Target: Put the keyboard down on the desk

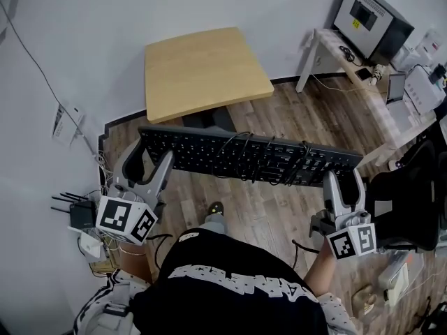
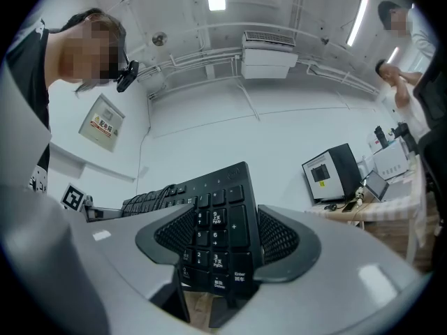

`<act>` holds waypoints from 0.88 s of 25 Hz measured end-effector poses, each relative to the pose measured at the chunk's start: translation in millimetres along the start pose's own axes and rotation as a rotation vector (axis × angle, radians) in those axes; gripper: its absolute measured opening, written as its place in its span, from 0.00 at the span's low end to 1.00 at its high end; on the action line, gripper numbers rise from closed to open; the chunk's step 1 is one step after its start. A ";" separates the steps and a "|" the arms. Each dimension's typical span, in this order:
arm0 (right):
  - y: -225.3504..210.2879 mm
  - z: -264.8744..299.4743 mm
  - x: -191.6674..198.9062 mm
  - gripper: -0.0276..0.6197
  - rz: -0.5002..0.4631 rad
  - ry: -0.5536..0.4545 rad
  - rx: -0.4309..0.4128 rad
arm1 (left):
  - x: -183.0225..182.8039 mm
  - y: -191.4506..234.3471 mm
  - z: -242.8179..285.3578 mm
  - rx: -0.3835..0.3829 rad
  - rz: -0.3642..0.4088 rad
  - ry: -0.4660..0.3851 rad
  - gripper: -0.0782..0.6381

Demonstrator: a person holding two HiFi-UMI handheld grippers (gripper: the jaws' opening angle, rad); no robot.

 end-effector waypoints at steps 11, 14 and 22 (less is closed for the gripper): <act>2.7 -1.6 -3.8 0.50 -0.024 -0.017 -0.003 | 2.0 0.1 0.4 0.008 -0.002 -0.034 0.46; 2.4 -0.4 -2.7 0.50 -0.028 -0.023 -0.010 | 2.6 0.6 0.1 0.001 0.000 -0.043 0.46; 2.6 -2.8 -2.1 0.50 -0.033 -0.035 -0.006 | 4.4 0.2 1.7 0.011 0.007 -0.068 0.46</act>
Point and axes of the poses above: the fingertips, and each gripper's own axes: z forward along the fingers, y to its left, x out of its underside, the point moved 3 cm from there along -z, backward along the fingers, and after that the axes turned 11 degrees about z, right-handed, at the moved point
